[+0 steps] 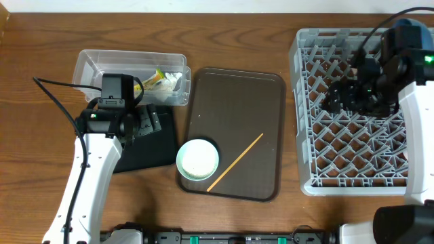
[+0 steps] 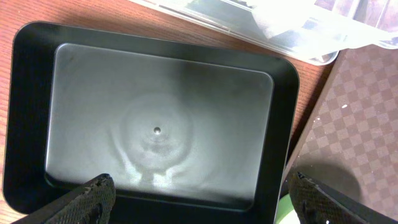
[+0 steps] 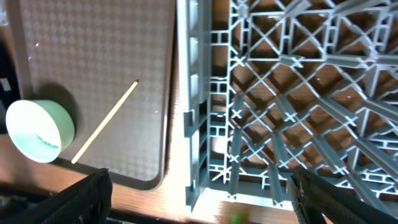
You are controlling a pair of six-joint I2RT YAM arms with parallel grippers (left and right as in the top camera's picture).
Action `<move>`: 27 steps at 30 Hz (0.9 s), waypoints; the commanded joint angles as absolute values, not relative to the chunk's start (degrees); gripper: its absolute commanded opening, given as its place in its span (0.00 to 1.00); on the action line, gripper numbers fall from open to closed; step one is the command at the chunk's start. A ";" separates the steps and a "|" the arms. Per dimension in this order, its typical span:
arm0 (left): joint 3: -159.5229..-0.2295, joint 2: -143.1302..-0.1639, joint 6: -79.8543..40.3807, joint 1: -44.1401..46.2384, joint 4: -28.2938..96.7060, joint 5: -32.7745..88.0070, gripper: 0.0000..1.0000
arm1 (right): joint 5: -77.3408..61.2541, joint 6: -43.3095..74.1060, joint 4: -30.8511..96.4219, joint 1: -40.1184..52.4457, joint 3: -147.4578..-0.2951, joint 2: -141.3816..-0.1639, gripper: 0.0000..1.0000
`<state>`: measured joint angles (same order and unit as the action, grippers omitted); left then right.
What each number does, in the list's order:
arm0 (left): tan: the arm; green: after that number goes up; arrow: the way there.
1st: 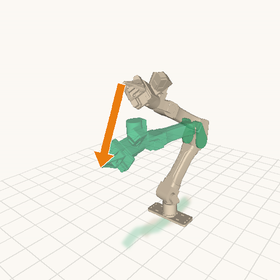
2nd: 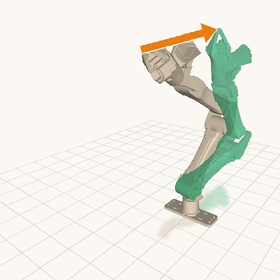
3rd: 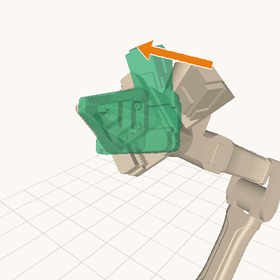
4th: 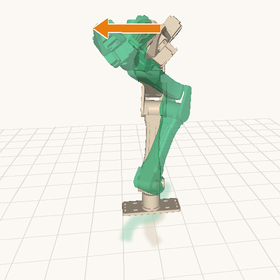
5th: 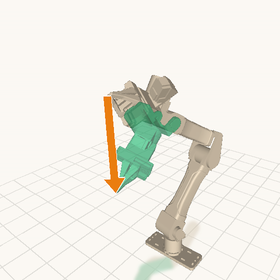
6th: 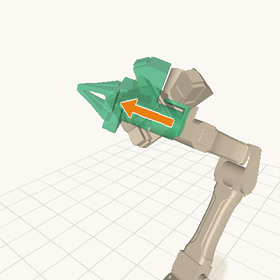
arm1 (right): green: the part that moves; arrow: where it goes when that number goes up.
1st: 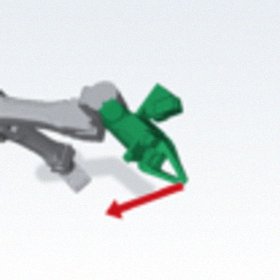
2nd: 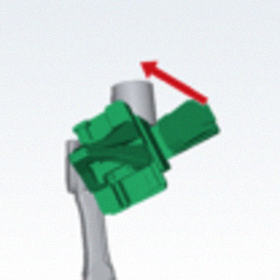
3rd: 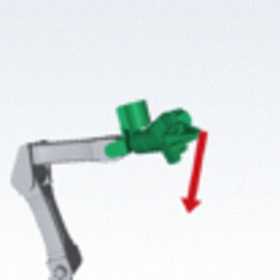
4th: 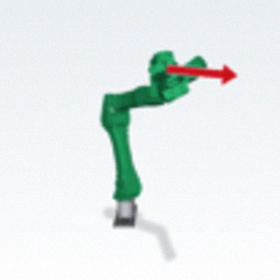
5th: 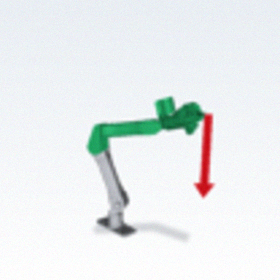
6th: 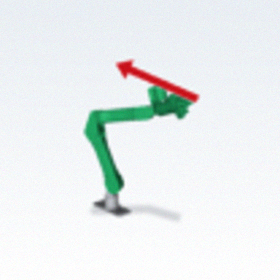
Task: Sort waste into correct bins and load items into the dishwasher rack
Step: 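Move the left gripper to the pale-green rice bowl and grasp its rim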
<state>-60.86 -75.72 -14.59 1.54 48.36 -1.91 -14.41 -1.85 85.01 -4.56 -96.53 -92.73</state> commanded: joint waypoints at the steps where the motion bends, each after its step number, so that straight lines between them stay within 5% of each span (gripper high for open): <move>1: -60.97 -74.91 -14.46 1.26 48.34 -2.59 0.98 | -15.35 -0.91 85.01 -3.01 -96.64 -92.14 0.90; 17: -60.97 -75.57 -14.68 1.32 46.94 2.33 1.00 | -15.25 -0.91 85.38 -2.92 -96.62 -92.14 0.92; 27: -60.97 -75.57 -13.63 8.88 49.28 11.05 0.89 | -15.25 -0.99 85.49 -2.92 -96.62 -92.14 0.96</move>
<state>-60.86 -75.72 -14.70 5.69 48.38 8.49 -14.66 -1.80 85.47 -3.40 -96.51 -92.73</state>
